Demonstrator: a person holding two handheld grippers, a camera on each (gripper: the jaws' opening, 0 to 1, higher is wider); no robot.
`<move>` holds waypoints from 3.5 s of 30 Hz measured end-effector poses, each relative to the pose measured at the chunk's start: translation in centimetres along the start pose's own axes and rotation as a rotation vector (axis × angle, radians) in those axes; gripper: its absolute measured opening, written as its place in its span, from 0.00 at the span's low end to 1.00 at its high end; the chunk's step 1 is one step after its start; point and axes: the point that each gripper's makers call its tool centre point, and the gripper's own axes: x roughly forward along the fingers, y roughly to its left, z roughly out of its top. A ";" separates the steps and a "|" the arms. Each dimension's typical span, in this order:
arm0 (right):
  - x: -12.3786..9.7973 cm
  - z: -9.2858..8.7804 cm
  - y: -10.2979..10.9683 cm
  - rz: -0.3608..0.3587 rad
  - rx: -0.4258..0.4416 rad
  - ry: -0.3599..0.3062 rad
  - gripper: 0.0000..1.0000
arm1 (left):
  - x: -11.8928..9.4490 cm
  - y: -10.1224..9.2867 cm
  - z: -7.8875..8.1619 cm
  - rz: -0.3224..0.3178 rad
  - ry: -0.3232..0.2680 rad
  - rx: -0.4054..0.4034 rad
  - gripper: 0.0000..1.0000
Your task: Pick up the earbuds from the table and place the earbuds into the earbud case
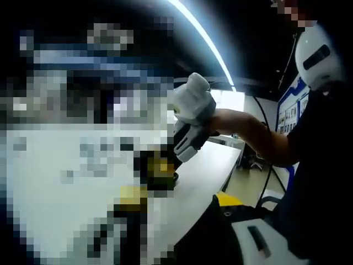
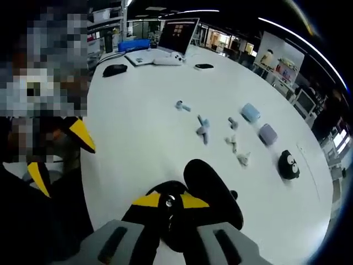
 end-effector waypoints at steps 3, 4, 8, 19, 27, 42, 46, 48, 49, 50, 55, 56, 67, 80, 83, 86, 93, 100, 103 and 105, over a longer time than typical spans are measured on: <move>-0.4 0.0 0.0 0.000 0.001 -0.010 0.11 | 0.0 0.1 -0.1 0.002 0.004 0.000 0.49; -0.6 0.0 -0.1 0.000 0.001 -0.013 0.11 | 0.0 0.1 -0.1 0.003 0.005 -0.001 0.49; -1.6 -0.2 -0.2 0.011 0.004 -0.041 0.12 | 0.1 0.1 -0.2 0.004 0.009 -0.003 0.49; -5.0 -2.9 -1.3 0.022 0.041 -0.120 0.16 | 0.4 0.6 0.2 0.017 0.032 0.005 0.50; -6.9 -4.3 -2.8 0.000 0.082 -0.158 0.16 | 1.1 0.5 0.4 0.016 0.050 0.011 0.51; -9.0 -5.6 -9.4 -0.040 0.040 -0.159 0.18 | 3.6 0.7 0.9 0.023 0.080 0.006 0.51; -7.9 -4.8 -9.5 -0.008 0.003 -0.150 0.18 | 3.6 0.9 0.9 0.031 0.082 -0.001 0.51; -7.1 -4.5 -9.1 0.022 -0.042 -0.139 0.19 | 3.5 0.9 0.9 0.033 0.082 -0.004 0.51; -6.3 -4.5 -8.8 0.038 -0.068 -0.122 0.19 | 3.5 0.9 0.8 0.034 0.084 -0.004 0.51; -5.7 -4.7 -8.7 0.043 -0.085 -0.100 0.20 | 3.4 1.0 0.8 0.035 0.084 -0.005 0.51; -2.8 -4.7 -9.0 0.035 -0.180 -0.046 0.21 | 3.0 1.2 0.7 0.042 0.083 -0.011 0.51; -2.4 -4.6 -9.0 0.035 -0.192 -0.044 0.21 | 2.9 1.3 0.6 0.044 0.084 -0.012 0.51; -0.6 -3.0 -9.3 0.102 -0.401 -0.012 0.27 | 2.1 1.9 0.4 0.063 0.075 -0.021 0.51; -0.4 -1.4 -9.7 0.220 -0.800 0.121 0.26 | 1.3 2.2 0.0 0.082 0.066 -0.033 0.51; 0.0 -1.2 -8.9 0.292 -0.908 0.122 0.25 | 1.3 2.2 0.0 0.082 0.064 -0.035 0.51; 0.3 -0.8 -8.4 0.347 -0.997 0.127 0.22 | 1.2 2.1 0.0 0.079 0.062 -0.036 0.51; 0.9 -2.1 -7.9 0.447 -1.156 0.243 0.22 | 0.6 2.6 -0.2 0.082 0.053 -0.041 0.51; 1.7 -2.3 -7.2 0.499 -1.158 0.243 0.18 | 0.5 2.8 -0.2 0.089 0.045 -0.051 0.51; 1.8 -2.2 -7.3 0.492 -1.129 0.240 0.14 | 0.5 2.8 -0.1 0.085 0.045 -0.050 0.51; 1.7 -2.4 -7.6 0.485 -1.085 0.240 0.12 | 0.6 2.9 -0.2 0.084 0.045 -0.052 0.51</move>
